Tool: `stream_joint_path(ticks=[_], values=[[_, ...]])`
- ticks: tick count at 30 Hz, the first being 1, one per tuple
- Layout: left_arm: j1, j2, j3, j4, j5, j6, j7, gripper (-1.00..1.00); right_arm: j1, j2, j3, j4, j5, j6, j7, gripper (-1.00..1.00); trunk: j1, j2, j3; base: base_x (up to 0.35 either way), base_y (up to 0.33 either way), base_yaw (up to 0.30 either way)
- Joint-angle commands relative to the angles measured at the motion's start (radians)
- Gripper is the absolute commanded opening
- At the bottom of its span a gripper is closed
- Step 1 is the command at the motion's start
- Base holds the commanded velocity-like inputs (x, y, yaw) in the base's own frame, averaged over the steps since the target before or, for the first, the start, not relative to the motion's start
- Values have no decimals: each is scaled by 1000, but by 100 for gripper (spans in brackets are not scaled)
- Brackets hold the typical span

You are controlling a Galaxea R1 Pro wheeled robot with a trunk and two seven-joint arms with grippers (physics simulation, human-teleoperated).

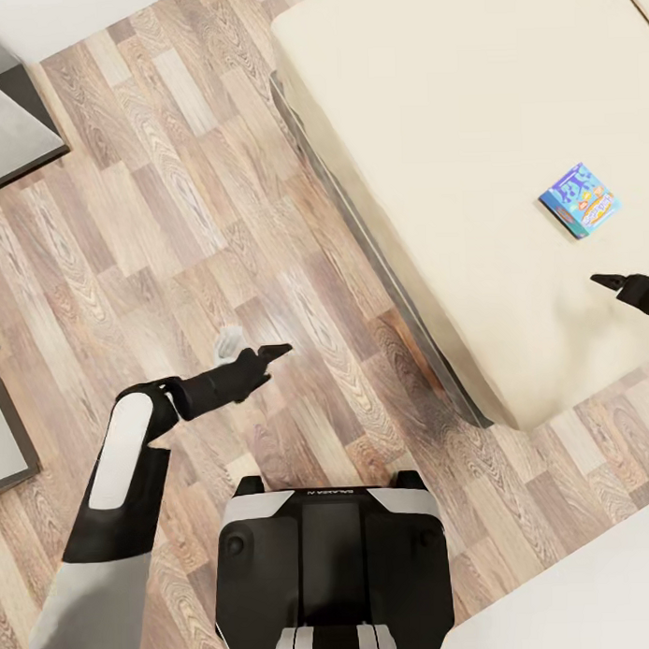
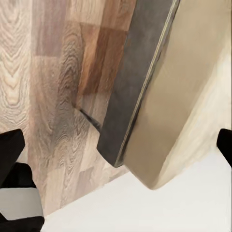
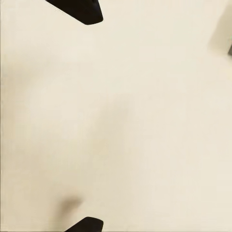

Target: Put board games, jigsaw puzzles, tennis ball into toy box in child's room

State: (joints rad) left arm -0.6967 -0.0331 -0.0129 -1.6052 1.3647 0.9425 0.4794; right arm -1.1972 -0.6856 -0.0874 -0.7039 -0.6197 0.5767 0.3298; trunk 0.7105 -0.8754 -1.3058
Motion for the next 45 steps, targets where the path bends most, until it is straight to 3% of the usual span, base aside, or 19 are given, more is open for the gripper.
stream_joint_path(ticks=[1,3,4,8,9,10,14,15,20,21,24,27,36,45], values=[[-39,0,3,-1,14,6,17,100,8,-2,-3,-18,-2,12,3,100,0,-1,-1,0,0,0],[-114,-4,6,-2,30,10,48,100,24,-5,-3,-51,-2,27,3,100,0,-1,-1,0,0,0],[-114,-4,6,-2,30,10,48,100,24,-5,-3,-51,-2,27,3,100,0,-1,-1,0,0,0],[-265,-28,5,-2,55,15,171,100,53,-8,-4,-117,-2,102,3,100,0,-1,-1,0,0,0],[-265,-28,5,-2,55,15,171,100,53,-8,-4,-117,-2,102,3,100,0,-1,-1,0,0,0],[-302,-38,4,-2,66,15,205,100,59,-9,-5,-137,-1,123,3,100,0,-1,-1,0,0,0],[-451,-71,-2,-2,146,14,335,100,87,-12,-6,-216,-1,183,2,100,0,-1,0,0,0,-22],[-451,-71,-2,-2,146,14,335,100,87,-12,-6,-216,-1,183,2,100,0,-1,0,0,0,-58],[-606,-88,-36,0,265,3,460,100,115,-14,-37,-275,0,215,1,100,0,-1,2,0,0,-153],[-606,-88,-36,0,265,3,460,100,115,-14,-37,-275,0,215,1,100,0,-1,2,0,0,-201],[-655,-92,-49,2,317,-2,504,100,122,-14,-79,-291,-1,230,0,100,0,-1,3,0,0,-228],[-678,-94,-59,2,345,-4,526,100,126,-14,-107,-300,0,265,-1,100,0,-1,5,0,0,-252],[-692,-95,-82,3,371,-6,546,100,129,-15,-133,-316,2,321,-2,100,0,-1,9,0,22,-268],[-694,-96,-89,4,378,-8,551,100,129,-15,-148,-320,3,334,-3,100,0,-1,13,0,234,-276]])
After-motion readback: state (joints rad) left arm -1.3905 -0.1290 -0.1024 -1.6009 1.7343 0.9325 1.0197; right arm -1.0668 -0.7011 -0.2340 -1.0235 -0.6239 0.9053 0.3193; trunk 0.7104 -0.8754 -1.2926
